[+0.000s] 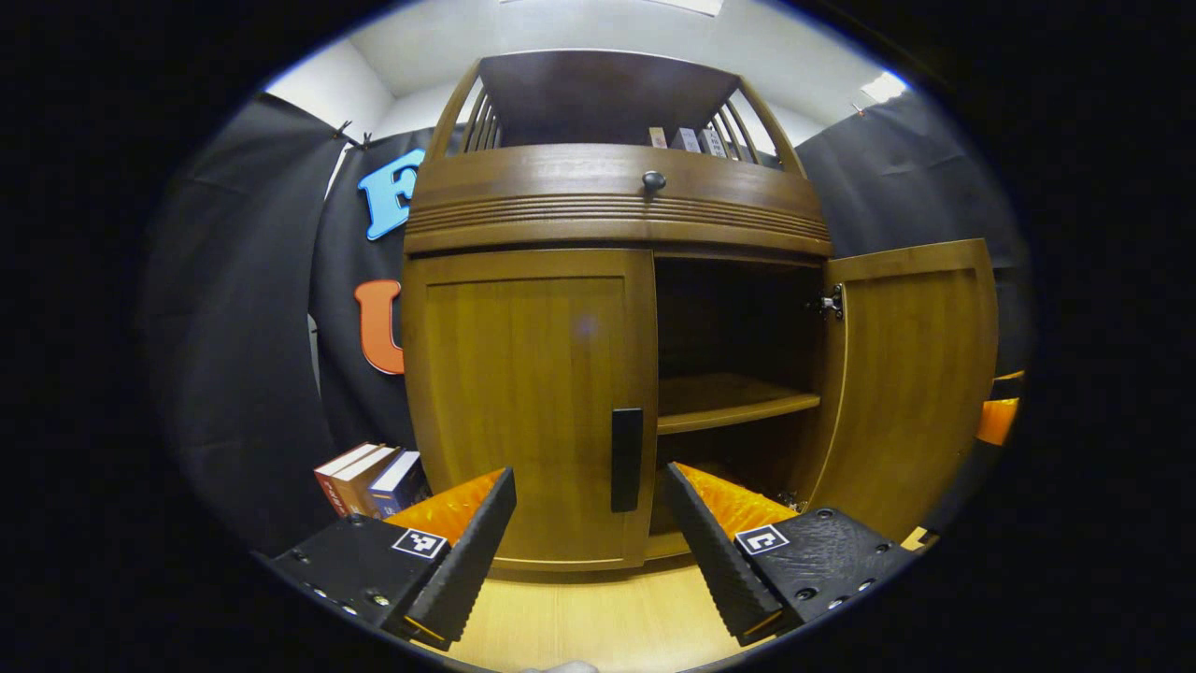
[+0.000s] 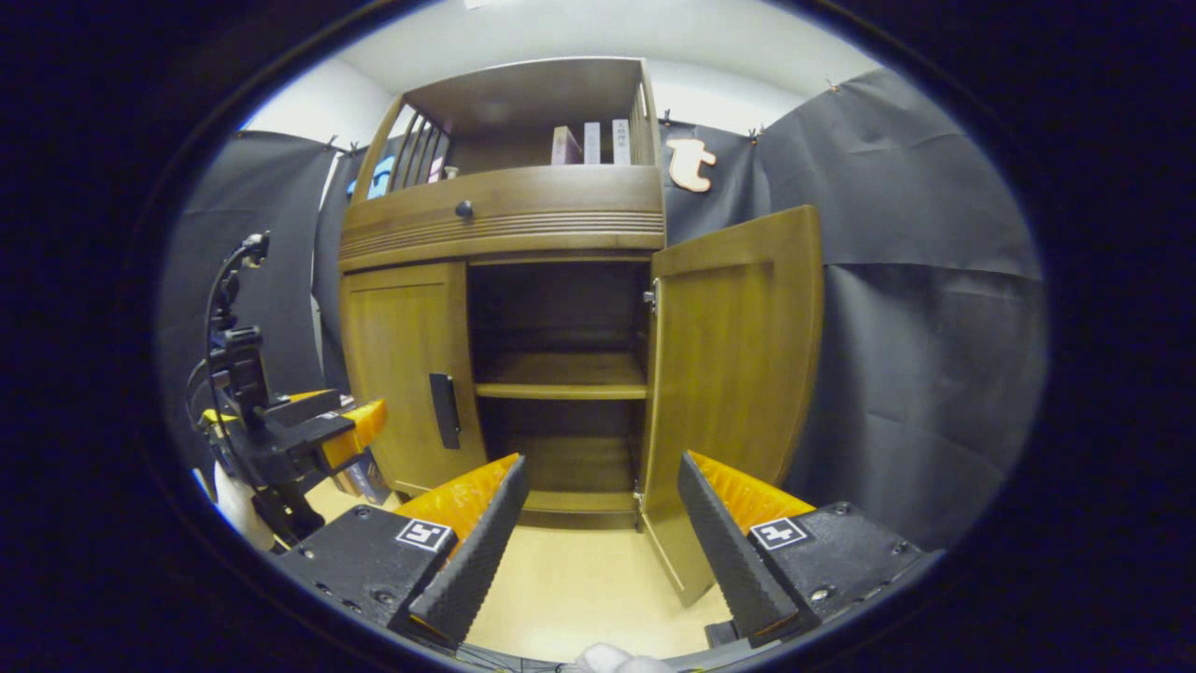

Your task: Open the right door of the double-door shoe cabinet with the right hand, and open the left door with the left hand.

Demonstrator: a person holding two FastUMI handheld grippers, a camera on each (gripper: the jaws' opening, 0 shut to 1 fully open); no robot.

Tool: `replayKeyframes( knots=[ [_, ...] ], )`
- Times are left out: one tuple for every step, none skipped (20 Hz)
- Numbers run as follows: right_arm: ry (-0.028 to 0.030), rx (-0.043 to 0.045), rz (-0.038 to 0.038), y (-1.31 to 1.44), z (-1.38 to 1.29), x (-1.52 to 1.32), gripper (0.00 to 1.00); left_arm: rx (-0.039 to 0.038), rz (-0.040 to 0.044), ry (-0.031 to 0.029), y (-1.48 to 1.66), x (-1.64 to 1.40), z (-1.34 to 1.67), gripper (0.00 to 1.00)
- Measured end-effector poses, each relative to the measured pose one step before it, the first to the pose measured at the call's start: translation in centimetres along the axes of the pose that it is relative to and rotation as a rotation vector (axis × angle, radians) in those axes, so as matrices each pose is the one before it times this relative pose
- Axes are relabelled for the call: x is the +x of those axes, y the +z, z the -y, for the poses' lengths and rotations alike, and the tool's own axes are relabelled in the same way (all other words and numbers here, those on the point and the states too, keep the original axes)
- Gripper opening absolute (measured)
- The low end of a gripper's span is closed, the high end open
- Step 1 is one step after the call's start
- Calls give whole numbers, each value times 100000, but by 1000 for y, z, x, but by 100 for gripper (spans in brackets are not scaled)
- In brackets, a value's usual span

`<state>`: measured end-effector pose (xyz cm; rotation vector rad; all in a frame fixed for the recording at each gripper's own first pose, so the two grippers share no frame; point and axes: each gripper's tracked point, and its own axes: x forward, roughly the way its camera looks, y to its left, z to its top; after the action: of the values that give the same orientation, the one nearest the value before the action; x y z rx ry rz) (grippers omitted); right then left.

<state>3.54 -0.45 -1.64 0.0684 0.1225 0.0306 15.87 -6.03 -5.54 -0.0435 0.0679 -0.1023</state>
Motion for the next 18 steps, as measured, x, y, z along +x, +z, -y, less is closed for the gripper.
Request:
replayKeyframes(
  knots=[
    [-695, -586, -119, 210, -213, 38, 100, -1023, -97, -850, -281, 770, 220, 96],
    [-976, -592, 34, 133, -20, -67, 100, -994, 35, -1008, -152, 742, 289, 96],
    [-1442, -539, -147, 165, 125, 134, 100, -1096, 467, -843, -21, 781, 262, 96],
    [-1362, -393, -751, 11, 257, 248, 100, -959, 455, -908, -105, 883, 260, 96],
    [-1090, -53, -614, 74, 164, 135, 100, -938, -115, -598, -260, 938, 175, 96],
    [-373, -278, -816, -8, 1, 171, 100, -598, -66, -822, -215, 926, 210, 96],
    [-565, -327, -774, 65, 62, 76, 100, -671, -394, -425, -361, 1010, 238, 96],
    [-658, -529, -374, 138, 175, 27, 100, -326, -140, -141, -209, 972, 41, 96],
    [-1221, -1144, -189, 212, 256, 45, 100, -128, 20, -1, -272, 786, 81, 96],
    [-1502, -1672, -660, -43, 298, 166, 100, 242, -340, 520, -343, 880, -57, 96],
    [-1046, -1192, -458, 113, 240, 124, 100, 432, -349, 651, -363, 974, -156, 96],
    [-631, -601, -475, 53, 178, -56, 100, -443, -166, 383, -287, 886, -112, 96],
    [-690, -267, -380, 90, 233, 89, 100, -878, -359, -99, -282, 653, 343, 96],
    [-865, -60, -226, 85, 160, 102, 100, -839, -296, -172, -175, 523, 55, 100],
    [-933, 254, -329, 74, 201, 94, 100, -726, -293, -751, 50, 458, 429, 96],
    [-777, 517, 25, 67, 253, -30, 99, -595, 11, -525, -163, 443, 223, 100],
    [-947, 793, 308, 162, 293, 29, 100, 9, -73, 144, -224, 445, 29, 100],
    [-770, 704, 281, 33, 200, 20, 100, 41, -382, -667, -91, 228, 261, 77]
  ],
)
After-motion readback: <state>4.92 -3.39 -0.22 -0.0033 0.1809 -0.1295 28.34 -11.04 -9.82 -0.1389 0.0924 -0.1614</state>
